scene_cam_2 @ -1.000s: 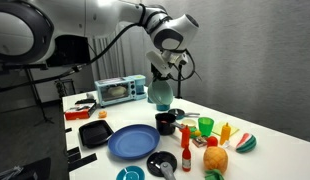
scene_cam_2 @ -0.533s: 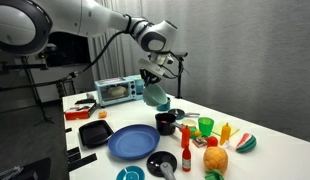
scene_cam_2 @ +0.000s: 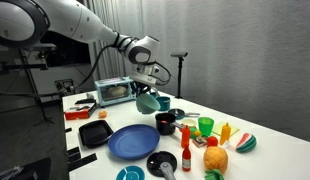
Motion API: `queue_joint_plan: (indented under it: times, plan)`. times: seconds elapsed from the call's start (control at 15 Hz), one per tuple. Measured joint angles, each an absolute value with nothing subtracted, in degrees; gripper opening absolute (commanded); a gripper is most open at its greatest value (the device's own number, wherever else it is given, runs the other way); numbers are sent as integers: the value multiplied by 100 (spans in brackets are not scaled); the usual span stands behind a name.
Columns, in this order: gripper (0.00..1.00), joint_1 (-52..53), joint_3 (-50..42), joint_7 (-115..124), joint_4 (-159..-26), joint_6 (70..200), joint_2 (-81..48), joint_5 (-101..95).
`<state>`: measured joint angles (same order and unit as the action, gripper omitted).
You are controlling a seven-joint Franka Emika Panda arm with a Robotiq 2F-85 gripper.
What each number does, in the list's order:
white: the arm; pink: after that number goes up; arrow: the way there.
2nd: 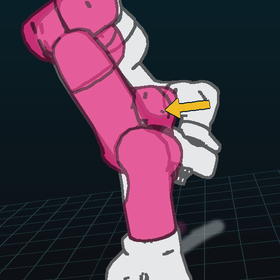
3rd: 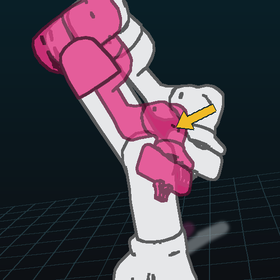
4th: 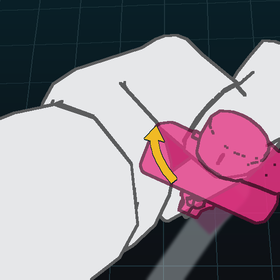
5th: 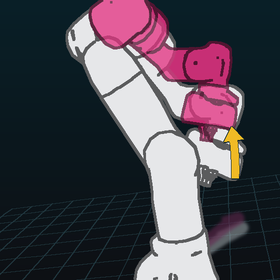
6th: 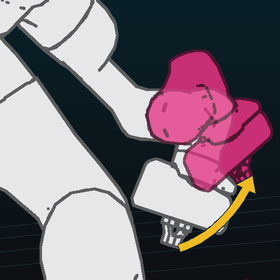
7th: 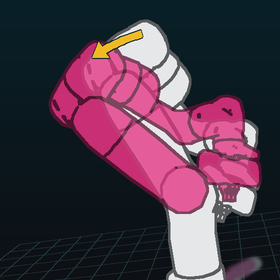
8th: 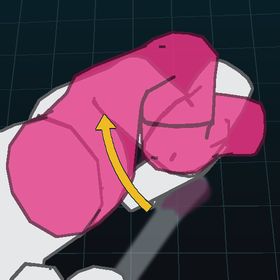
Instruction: Pick up the bowl and pour it's contents in the cup
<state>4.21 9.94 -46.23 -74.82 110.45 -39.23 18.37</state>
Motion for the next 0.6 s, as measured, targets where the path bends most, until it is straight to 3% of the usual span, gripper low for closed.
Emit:
queue_joint_plan:
  times: [0.6]
  plan:
    - [2,478,1361,-5328,-9053,12924,-3628,976]
